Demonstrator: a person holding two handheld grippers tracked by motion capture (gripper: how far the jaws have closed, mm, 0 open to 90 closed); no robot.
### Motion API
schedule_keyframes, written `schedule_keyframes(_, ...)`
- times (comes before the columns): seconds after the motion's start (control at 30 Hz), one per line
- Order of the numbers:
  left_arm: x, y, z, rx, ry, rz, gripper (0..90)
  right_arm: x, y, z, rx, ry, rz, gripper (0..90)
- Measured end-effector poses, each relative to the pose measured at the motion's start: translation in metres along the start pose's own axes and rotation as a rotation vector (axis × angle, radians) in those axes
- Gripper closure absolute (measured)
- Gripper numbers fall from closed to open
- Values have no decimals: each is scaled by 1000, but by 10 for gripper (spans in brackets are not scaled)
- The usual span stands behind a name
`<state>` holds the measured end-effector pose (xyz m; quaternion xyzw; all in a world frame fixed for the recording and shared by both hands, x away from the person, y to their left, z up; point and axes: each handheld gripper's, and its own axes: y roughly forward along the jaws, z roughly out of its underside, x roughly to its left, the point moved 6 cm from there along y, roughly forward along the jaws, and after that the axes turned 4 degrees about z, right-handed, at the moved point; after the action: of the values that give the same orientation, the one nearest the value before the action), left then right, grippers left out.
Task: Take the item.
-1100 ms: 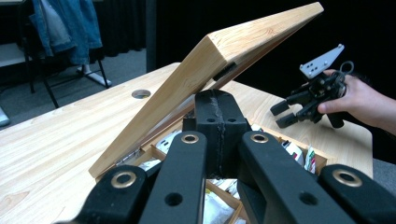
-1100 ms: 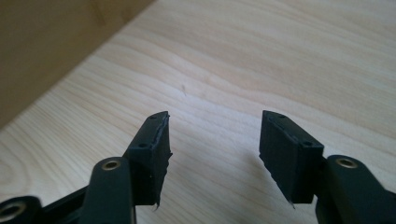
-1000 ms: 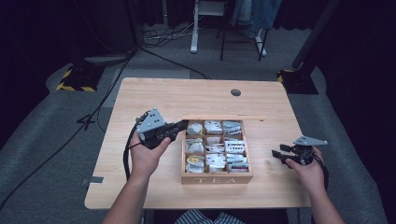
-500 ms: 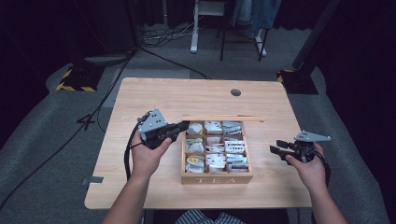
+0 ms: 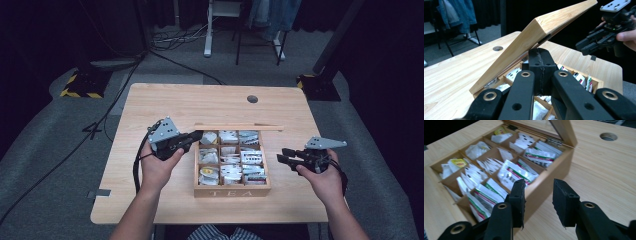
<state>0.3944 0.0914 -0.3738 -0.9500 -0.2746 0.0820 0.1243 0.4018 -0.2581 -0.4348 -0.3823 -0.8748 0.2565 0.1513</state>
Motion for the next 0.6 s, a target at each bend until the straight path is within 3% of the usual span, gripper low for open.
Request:
schedule_keyframes(0.27,-2,-1,3,8,-1,-2,898,36,7,-19,3,-44,-78,689)
schedule_keyframes(0.6,-2,-1,4,6,-8,6,898,69,24,-29,27,-87,-149,708)
